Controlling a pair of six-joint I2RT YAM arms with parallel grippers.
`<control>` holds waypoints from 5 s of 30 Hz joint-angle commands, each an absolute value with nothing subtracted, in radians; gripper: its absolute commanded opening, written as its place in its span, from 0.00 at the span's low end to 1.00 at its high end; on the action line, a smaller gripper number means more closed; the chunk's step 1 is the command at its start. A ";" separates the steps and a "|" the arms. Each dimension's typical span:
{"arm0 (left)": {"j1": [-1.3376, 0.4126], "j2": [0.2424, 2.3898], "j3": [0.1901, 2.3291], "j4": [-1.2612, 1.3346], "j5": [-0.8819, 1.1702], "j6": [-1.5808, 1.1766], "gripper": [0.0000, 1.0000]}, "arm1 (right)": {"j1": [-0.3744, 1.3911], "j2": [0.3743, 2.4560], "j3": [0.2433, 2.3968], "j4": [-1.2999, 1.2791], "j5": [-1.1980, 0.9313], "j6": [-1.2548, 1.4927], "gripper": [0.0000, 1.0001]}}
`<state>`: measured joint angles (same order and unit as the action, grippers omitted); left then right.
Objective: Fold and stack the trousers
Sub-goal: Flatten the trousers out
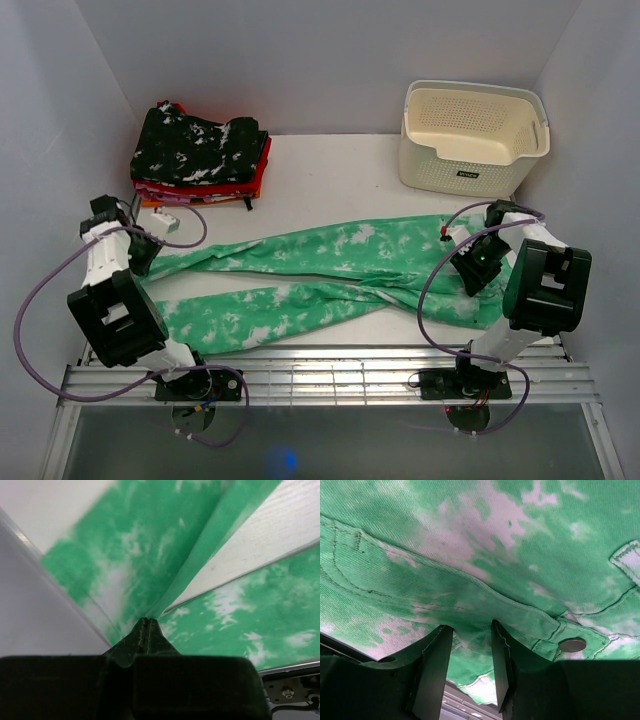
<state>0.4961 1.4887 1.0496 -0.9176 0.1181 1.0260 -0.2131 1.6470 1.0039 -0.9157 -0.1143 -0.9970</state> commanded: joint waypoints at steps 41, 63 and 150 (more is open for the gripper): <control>0.508 1.430 0.727 -0.933 0.259 0.933 0.57 | -0.278 1.554 0.930 -1.037 -0.018 -1.086 0.58; 0.532 1.603 0.956 -0.884 0.118 1.126 0.57 | -0.322 1.651 1.005 -1.042 -0.025 -1.080 0.56; 0.761 1.743 1.164 -0.798 0.293 0.998 0.43 | -0.410 1.657 1.216 -1.086 -0.126 -0.948 0.35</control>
